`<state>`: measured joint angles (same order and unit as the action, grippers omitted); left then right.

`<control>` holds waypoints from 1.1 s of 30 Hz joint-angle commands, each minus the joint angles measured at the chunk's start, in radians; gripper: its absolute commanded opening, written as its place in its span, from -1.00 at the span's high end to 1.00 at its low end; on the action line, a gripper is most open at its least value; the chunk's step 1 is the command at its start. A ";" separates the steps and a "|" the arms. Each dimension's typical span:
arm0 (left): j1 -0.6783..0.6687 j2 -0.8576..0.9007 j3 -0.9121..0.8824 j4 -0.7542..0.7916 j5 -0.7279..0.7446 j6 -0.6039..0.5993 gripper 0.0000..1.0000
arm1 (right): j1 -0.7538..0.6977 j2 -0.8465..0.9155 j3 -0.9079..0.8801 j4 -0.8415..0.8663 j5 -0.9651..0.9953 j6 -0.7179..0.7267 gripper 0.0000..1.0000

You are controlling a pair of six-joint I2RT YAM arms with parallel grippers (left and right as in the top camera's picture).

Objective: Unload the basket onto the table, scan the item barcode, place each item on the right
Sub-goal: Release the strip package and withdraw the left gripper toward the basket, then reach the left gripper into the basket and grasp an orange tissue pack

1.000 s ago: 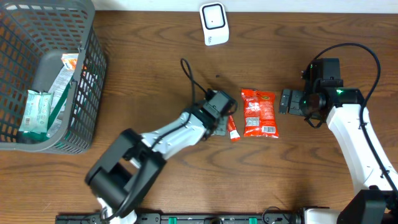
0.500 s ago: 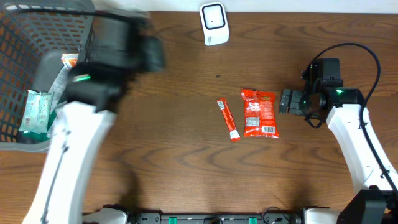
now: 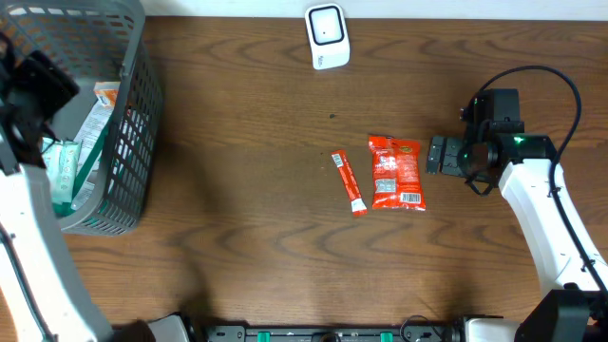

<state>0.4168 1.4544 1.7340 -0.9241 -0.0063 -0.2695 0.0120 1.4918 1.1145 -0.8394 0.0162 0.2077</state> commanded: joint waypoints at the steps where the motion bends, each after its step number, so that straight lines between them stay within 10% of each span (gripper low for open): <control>1: 0.026 0.088 -0.017 0.000 -0.001 -0.052 -0.54 | -0.004 -0.001 0.008 0.002 0.009 0.001 -0.98; 33: -0.068 0.634 -0.017 0.358 0.073 -0.338 -0.36 | -0.004 -0.001 0.008 0.002 0.009 0.001 -0.98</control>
<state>0.3576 2.0663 1.7252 -0.5747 0.0731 -0.5804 0.0120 1.4918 1.1145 -0.8394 0.0162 0.2077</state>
